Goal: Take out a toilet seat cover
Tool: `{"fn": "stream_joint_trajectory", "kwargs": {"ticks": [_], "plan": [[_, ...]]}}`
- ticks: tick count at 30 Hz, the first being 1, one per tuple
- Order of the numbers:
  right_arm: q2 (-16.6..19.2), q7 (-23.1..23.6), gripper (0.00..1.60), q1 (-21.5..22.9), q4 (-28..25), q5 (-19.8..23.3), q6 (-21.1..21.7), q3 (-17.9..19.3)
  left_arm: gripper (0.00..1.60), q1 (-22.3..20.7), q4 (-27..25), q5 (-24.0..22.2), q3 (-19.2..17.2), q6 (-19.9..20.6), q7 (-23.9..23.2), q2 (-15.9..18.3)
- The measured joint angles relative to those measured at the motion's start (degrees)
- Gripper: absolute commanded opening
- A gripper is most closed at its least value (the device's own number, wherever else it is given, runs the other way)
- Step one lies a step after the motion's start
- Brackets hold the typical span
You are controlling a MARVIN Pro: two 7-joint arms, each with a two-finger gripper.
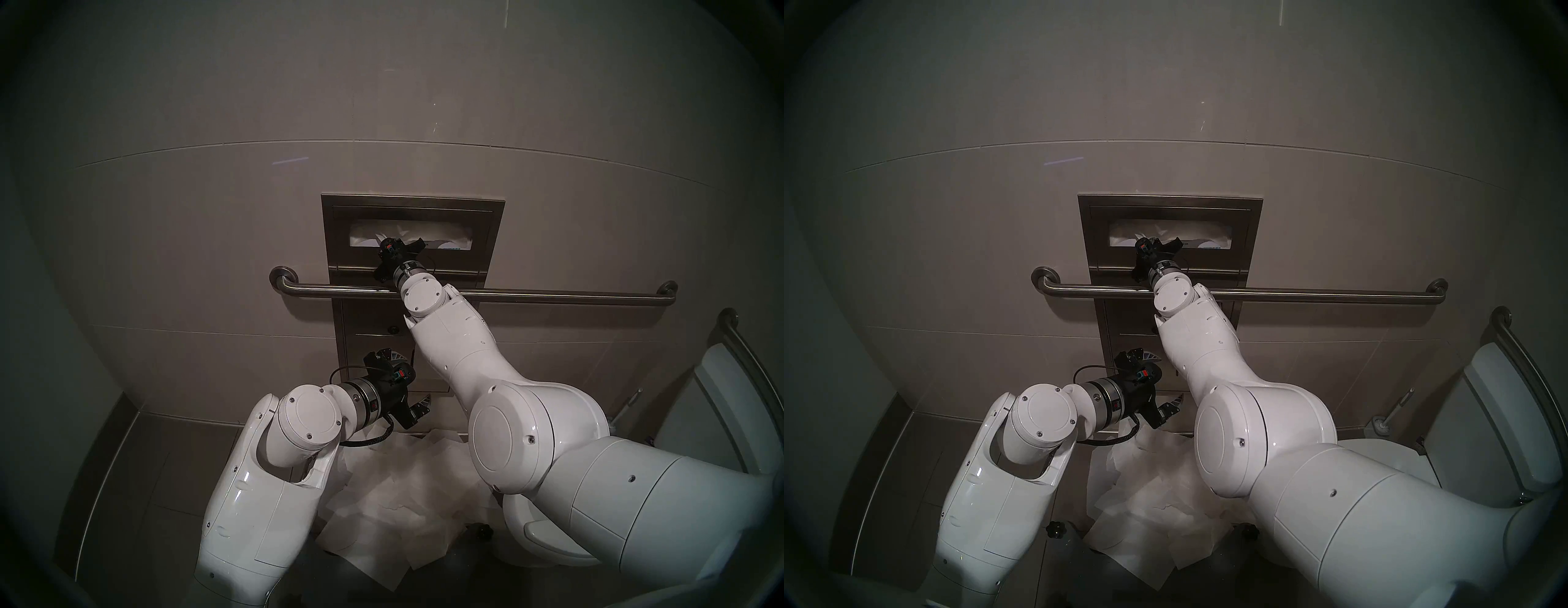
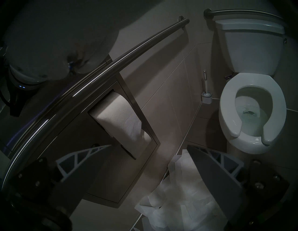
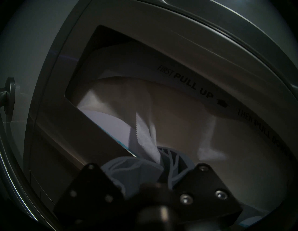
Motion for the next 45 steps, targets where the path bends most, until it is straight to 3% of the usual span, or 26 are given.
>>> {"fn": "stream_joint_trajectory", "kwargs": {"ticks": [11,18,20,21,30,36,45], "plan": [[1.69,-3.47,0.00,-0.87,-5.09,-10.06,-7.99,-9.72,1.60,0.01,-0.02,0.00,0.00,0.00,0.00,0.02],[3.29,-6.92,0.00,-2.44,-8.21,-13.48,-10.51,-12.28,1.60,0.01,-0.21,0.00,0.00,0.02,-0.13,0.04],[3.69,-7.71,1.32,-2.66,-9.19,-13.95,-10.85,-12.54,1.60,0.01,-0.25,0.00,0.00,0.02,-0.18,0.05],[4.00,-8.16,1.60,-2.88,-10.01,-14.21,-11.09,-12.66,1.60,0.01,-0.28,0.00,0.00,0.02,-0.22,0.05],[5.04,-9.10,1.60,-5.10,-15.23,-14.71,-11.24,-12.12,1.60,0.02,-0.52,0.00,-0.01,0.05,-0.72,0.08],[4.67,-5.79,1.60,-7.70,-17.53,-11.64,-9.30,-9.09,1.60,0.02,-0.66,0.00,-0.02,0.07,-1.00,0.09],[3.79,-1.10,1.60,-10.39,-16.07,-5.99,-7.48,-4.08,1.60,0.03,-0.74,0.02,-0.04,0.08,-1.23,0.09]]}}
